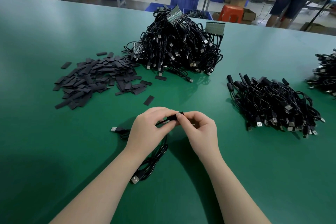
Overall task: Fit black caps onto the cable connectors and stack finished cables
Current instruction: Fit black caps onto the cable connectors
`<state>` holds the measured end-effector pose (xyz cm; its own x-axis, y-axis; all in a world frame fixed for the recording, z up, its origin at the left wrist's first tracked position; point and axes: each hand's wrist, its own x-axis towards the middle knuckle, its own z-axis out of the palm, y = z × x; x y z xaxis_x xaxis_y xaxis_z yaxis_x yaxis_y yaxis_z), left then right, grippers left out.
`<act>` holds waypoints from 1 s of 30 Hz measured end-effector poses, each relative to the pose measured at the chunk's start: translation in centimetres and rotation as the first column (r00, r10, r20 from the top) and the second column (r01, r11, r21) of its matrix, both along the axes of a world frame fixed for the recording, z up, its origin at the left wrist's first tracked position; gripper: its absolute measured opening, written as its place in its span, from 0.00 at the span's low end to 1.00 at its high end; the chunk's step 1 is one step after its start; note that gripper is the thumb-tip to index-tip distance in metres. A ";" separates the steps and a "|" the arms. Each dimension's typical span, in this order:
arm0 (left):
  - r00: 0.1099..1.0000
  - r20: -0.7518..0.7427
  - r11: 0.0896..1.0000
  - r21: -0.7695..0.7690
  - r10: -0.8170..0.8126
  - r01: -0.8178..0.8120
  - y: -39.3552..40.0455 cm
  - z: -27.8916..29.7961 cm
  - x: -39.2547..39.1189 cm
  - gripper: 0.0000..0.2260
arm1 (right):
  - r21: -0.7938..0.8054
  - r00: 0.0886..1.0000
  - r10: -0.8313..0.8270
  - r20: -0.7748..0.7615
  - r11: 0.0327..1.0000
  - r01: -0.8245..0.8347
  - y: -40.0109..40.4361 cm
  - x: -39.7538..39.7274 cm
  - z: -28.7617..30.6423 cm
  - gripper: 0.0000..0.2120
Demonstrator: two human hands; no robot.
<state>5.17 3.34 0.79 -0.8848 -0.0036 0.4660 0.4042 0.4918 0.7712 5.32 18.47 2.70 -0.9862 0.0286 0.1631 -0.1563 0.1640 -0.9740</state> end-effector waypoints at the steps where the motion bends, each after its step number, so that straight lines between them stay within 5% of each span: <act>1: 1.000 0.010 1.000 0.006 0.005 -0.005 0.0 0.0 0.0 0.10 | -0.010 1.000 -0.007 -0.001 1.000 0.007 -0.1 0.0 0.0 0.09; 10: 0.998 0.055 0.999 0.013 0.036 -0.037 0.0 0.1 -0.1 0.14 | -0.081 1.000 0.016 0.003 0.997 -0.016 0.1 0.1 0.4 0.11; 18: 0.999 0.054 1.000 0.011 0.010 -0.011 -0.1 0.6 0.3 0.16 | 0.009 1.000 -0.022 0.007 1.000 0.022 -0.1 0.0 -0.2 0.09; 30: 0.999 -0.037 0.999 -0.048 -0.012 0.010 0.2 0.5 0.3 0.05 | -0.015 0.999 -0.048 0.000 0.999 0.048 -0.6 0.0 -0.8 0.10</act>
<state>5.49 3.50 1.30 -0.8667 0.0294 0.4979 0.4377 0.5233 0.7311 5.27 17.82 1.90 -0.9835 0.0784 0.1628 -0.1492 0.1563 -0.9764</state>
